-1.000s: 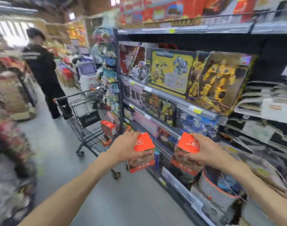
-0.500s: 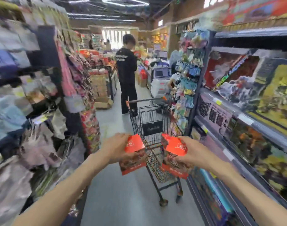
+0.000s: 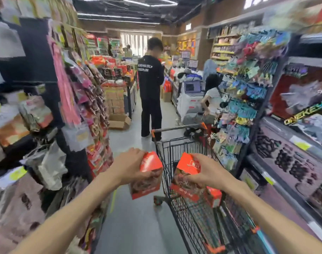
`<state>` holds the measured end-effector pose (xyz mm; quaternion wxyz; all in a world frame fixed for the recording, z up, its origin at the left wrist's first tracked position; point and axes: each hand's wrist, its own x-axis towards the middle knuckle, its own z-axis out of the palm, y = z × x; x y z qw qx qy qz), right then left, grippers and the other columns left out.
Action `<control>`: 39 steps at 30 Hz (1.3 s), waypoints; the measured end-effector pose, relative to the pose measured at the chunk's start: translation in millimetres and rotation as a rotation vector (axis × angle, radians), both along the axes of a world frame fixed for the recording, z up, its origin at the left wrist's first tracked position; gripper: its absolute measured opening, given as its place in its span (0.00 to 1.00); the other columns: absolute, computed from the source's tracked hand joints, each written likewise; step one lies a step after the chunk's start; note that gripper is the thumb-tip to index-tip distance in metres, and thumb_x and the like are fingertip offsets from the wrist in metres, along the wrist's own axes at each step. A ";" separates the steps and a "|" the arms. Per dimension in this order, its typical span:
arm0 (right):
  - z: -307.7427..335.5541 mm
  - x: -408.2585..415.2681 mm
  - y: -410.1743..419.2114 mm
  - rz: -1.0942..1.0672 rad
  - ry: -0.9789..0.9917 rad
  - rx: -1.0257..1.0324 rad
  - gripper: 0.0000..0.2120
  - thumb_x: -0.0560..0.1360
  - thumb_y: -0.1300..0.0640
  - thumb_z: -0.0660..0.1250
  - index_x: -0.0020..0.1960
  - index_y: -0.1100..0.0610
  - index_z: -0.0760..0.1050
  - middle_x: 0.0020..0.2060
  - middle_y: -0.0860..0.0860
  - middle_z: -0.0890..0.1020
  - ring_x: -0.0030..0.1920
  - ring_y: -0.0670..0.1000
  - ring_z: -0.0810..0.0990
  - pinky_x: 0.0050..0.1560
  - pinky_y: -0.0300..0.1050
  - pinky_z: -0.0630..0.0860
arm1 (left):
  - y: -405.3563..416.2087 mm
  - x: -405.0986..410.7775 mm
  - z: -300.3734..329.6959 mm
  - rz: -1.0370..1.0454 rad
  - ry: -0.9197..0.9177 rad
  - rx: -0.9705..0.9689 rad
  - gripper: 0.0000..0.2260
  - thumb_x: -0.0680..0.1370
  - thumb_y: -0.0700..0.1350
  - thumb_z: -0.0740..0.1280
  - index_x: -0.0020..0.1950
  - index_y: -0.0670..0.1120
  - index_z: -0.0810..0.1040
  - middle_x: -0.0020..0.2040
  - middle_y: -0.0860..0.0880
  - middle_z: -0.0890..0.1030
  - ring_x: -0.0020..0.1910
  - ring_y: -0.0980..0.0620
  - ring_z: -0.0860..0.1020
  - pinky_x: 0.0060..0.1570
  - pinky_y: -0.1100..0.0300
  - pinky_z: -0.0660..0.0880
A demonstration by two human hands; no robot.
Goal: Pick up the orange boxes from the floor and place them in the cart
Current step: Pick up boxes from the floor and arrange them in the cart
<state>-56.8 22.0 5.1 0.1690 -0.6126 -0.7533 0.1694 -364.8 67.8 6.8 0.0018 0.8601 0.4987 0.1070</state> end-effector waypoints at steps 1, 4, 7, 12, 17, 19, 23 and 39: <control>1.3 -0.1 18.4 -0.015 -0.003 0.007 0.33 0.66 0.35 0.75 0.65 0.46 0.70 0.54 0.44 0.80 0.52 0.45 0.80 0.54 0.49 0.80 | 26.9 3.5 1.4 -0.034 0.004 -0.007 0.47 0.65 0.83 0.54 0.71 0.50 0.69 0.61 0.48 0.78 0.59 0.47 0.75 0.58 0.50 0.74; 9.7 9.0 68.7 -0.092 0.016 0.012 0.34 0.66 0.35 0.74 0.66 0.47 0.70 0.54 0.44 0.80 0.51 0.45 0.80 0.55 0.50 0.79 | 107.7 23.6 5.0 -0.146 0.037 0.004 0.39 0.69 0.78 0.61 0.68 0.51 0.70 0.59 0.49 0.78 0.58 0.47 0.76 0.55 0.51 0.74; 15.7 32.0 106.5 -0.179 0.045 -0.003 0.31 0.68 0.38 0.75 0.66 0.48 0.70 0.48 0.43 0.80 0.43 0.42 0.80 0.45 0.43 0.78 | 175.5 56.8 7.6 -0.265 0.052 0.000 0.38 0.69 0.77 0.61 0.69 0.52 0.69 0.60 0.49 0.77 0.60 0.47 0.74 0.56 0.51 0.73; 6.3 90.9 156.3 -0.367 0.006 -0.005 0.30 0.67 0.37 0.74 0.64 0.43 0.69 0.43 0.43 0.79 0.38 0.42 0.78 0.39 0.48 0.80 | 270.1 140.6 0.8 -0.431 0.068 0.002 0.41 0.68 0.79 0.57 0.71 0.52 0.68 0.59 0.49 0.78 0.60 0.48 0.75 0.59 0.51 0.74; -19.4 163.1 185.6 -0.563 -0.075 0.004 0.40 0.69 0.35 0.73 0.74 0.47 0.63 0.61 0.46 0.76 0.57 0.50 0.76 0.54 0.49 0.75 | 332.8 238.9 -22.9 -0.621 0.103 -0.005 0.44 0.70 0.78 0.58 0.76 0.50 0.64 0.66 0.48 0.76 0.64 0.47 0.74 0.62 0.53 0.71; -35.1 191.7 194.4 -0.654 -0.095 -0.018 0.44 0.67 0.31 0.72 0.76 0.49 0.63 0.67 0.48 0.74 0.63 0.52 0.74 0.60 0.52 0.73 | 350.8 279.5 -32.7 -0.714 0.115 -0.045 0.46 0.69 0.79 0.56 0.77 0.50 0.63 0.67 0.47 0.76 0.65 0.47 0.73 0.64 0.53 0.70; -70.1 239.4 198.9 -0.827 -0.046 -0.048 0.44 0.65 0.30 0.71 0.74 0.49 0.66 0.66 0.49 0.76 0.64 0.52 0.75 0.61 0.52 0.74 | 380.0 360.3 -58.8 -0.887 0.149 -0.127 0.51 0.64 0.81 0.50 0.77 0.49 0.62 0.68 0.47 0.74 0.68 0.46 0.72 0.65 0.53 0.69; -244.3 263.9 132.4 -1.404 0.058 -0.372 0.47 0.64 0.28 0.69 0.76 0.50 0.62 0.69 0.52 0.74 0.68 0.55 0.72 0.67 0.54 0.70 | 357.0 549.2 -311.0 -1.478 0.356 -0.383 0.47 0.66 0.76 0.56 0.75 0.45 0.65 0.68 0.45 0.72 0.69 0.42 0.68 0.71 0.47 0.66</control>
